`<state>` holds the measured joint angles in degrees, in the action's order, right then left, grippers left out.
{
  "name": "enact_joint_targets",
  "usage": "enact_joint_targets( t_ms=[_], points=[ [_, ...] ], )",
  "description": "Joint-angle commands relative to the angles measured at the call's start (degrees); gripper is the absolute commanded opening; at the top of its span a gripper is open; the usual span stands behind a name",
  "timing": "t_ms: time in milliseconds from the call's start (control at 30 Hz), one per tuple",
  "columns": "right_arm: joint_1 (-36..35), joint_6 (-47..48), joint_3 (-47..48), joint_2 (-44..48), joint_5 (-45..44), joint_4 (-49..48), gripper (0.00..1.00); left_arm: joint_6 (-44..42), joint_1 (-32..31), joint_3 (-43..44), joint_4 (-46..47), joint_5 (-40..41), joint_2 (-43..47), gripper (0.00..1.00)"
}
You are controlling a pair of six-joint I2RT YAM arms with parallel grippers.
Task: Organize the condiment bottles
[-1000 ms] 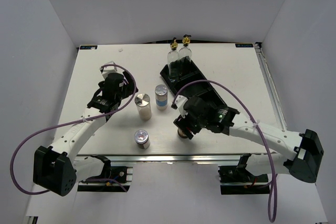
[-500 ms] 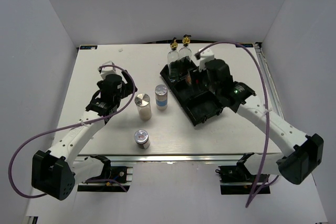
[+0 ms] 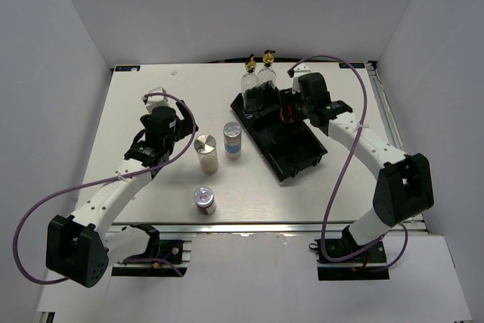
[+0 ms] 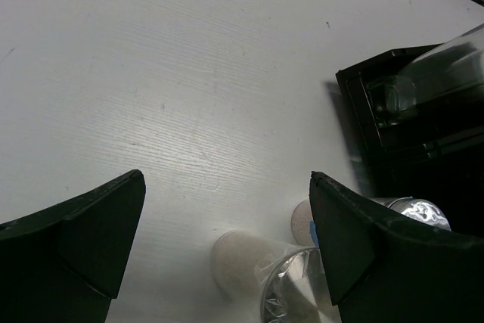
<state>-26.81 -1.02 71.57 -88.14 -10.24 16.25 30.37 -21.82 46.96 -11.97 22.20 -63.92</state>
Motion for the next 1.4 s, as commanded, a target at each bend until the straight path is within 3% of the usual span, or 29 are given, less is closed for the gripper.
enact_joint_targets(
  t_ms=[0, 133, 167, 233, 433, 533, 600, 833, 1000, 1133, 1367],
  points=[
    [1.1, -1.2, 4.6, 0.8, 2.0, -8.2, 0.10, -0.8, -0.1, 0.2, 0.1, 0.2, -0.4, 0.98],
    [1.8, -2.4, 4.2, -1.4, 3.2, -7.5, 0.19, -0.8, -0.1, 0.2, 0.0, 0.4, -0.6, 0.98],
    [2.2, -2.5, 4.2, -1.9, 3.9, -7.5, 0.26, -0.8, -0.1, 0.3, 0.1, 0.5, -0.6, 0.98],
    [2.4, -2.8, 4.6, -3.6, 4.2, -7.3, 0.30, -0.7, -0.1, 0.4, 0.0, 0.5, -0.7, 0.98],
    [2.3, -1.8, 6.1, -7.3, 4.5, -7.0, 0.61, -0.6, -0.1, 1.1, -0.2, 0.7, -1.3, 0.98],
    [2.3, -1.3, 7.3, -8.3, 4.4, -6.6, 0.70, -0.5, -0.1, 1.5, -0.1, 0.7, -1.6, 0.98],
    [2.4, -1.0, 8.1, -8.1, 4.5, -5.6, 0.88, -0.3, -0.1, 1.6, -0.1, 0.7, -1.9, 0.98],
    [2.3, 0.6, 8.7, -2.7, 5.3, -3.9, 0.89, 0.3, -0.1, 3.0, -1.0, 1.4, -2.5, 0.98],
    [-0.2, 7.2, 7.1, 5.7, 13.7, -0.4, 0.90, 0.9, -0.1, 4.2, -3.0, 3.7, -1.9, 0.98],
    [-12.9, 15.2, 0.9, 12.5, 13.8, 3.2, 0.89, 1.8, -0.1, 5.1, -4.5, 4.9, -0.5, 0.98],
    [-27.5, 18.1, -6.3, 14.8, 27.3, 3.1, 0.89, 5.7, -0.1, 5.6, -8.1, 3.1, 2.5, 0.98]
  ],
)
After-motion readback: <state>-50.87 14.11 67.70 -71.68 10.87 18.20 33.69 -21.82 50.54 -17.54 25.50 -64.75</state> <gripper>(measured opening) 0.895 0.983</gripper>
